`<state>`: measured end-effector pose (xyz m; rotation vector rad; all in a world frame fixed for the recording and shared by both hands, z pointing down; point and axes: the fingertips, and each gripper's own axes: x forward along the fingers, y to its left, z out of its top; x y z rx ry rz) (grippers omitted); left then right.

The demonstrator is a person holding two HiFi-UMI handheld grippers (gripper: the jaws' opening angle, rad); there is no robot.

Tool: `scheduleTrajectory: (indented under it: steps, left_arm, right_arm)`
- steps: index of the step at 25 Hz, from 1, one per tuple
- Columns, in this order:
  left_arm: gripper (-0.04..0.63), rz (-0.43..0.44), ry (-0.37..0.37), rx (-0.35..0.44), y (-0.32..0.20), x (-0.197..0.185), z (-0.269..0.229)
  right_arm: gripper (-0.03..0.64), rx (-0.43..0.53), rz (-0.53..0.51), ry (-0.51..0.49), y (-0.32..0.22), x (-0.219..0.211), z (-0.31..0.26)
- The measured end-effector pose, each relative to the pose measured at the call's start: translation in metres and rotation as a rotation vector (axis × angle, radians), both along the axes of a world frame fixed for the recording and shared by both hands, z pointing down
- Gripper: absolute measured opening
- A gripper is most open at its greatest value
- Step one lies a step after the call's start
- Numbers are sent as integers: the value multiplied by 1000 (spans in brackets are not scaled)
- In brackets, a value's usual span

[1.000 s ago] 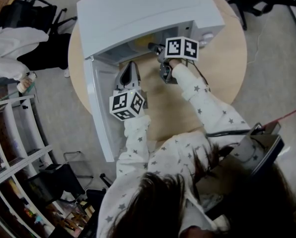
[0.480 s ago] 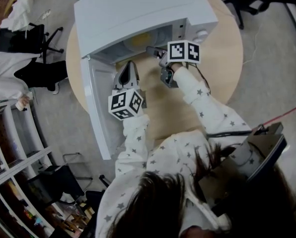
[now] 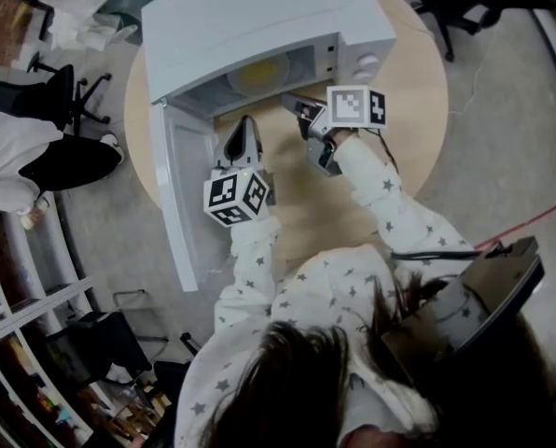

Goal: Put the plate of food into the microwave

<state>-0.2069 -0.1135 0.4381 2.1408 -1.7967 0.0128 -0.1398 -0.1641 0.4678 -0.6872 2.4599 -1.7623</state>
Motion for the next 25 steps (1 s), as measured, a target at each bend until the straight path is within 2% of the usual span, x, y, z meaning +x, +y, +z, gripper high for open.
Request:
scheduleTrajectory:
  steps: [9, 13, 19, 25]
  left_arm:
    - [2, 35, 8, 36, 13, 24, -19]
    - [2, 73, 7, 62, 21, 37, -33]
    - [2, 99, 8, 71, 38, 54, -47]
    - [2, 117, 8, 69, 48, 66, -47]
  right_arm:
    - [8, 73, -68, -111, 29, 15, -39]
    - [8, 155, -111, -174, 47, 19, -64]
    - [8, 271, -107, -111, 65, 36, -70]
    - [8, 279, -69, -131, 74, 45, -72]
